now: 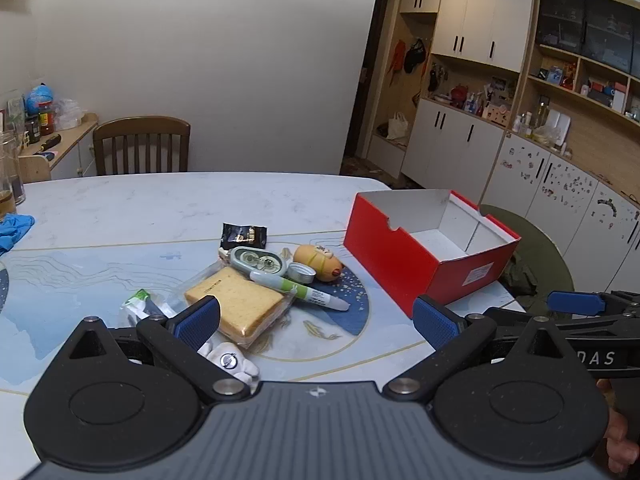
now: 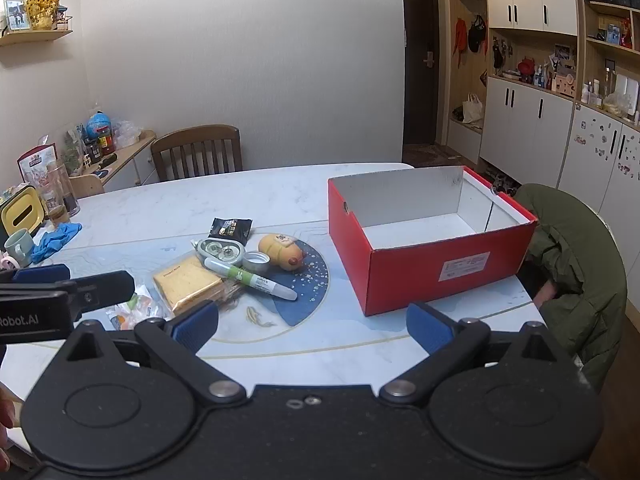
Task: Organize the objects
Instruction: 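Move both tools toward the cluttered items on the table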
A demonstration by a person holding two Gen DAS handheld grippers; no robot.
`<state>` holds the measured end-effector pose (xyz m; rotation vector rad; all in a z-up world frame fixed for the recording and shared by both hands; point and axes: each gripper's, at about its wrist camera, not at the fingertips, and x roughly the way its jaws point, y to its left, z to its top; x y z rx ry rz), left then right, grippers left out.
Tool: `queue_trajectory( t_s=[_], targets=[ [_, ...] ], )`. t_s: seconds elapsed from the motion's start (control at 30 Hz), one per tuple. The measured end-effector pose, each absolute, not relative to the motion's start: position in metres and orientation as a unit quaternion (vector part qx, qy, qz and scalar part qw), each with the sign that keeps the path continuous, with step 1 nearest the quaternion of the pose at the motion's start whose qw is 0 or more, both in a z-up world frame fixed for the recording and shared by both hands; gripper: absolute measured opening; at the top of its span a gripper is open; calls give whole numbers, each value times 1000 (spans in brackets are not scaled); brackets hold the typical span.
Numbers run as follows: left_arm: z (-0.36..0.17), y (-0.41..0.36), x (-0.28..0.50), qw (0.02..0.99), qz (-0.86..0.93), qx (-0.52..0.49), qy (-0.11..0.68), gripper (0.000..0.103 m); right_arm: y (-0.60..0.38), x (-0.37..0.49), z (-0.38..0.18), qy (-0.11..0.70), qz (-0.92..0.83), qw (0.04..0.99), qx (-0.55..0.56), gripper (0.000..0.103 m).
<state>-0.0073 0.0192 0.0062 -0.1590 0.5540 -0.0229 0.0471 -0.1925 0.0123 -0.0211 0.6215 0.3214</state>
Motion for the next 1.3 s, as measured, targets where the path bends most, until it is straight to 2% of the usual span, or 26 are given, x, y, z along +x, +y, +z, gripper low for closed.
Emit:
queue_trajectory(
  t_s=[0.6, 0.97, 1.3],
  targets=[
    [6, 41, -7, 960, -17, -88, 266, 103, -166, 48, 14, 290, 170, 942, -19, 101],
    [15, 57, -14, 973, -20, -85, 214, 103, -151, 45, 21, 255, 172, 951, -23, 101],
    [17, 65, -9, 977, -30, -67, 202, 103, -134, 49, 20, 248, 167, 954, -26, 101]
  ],
)
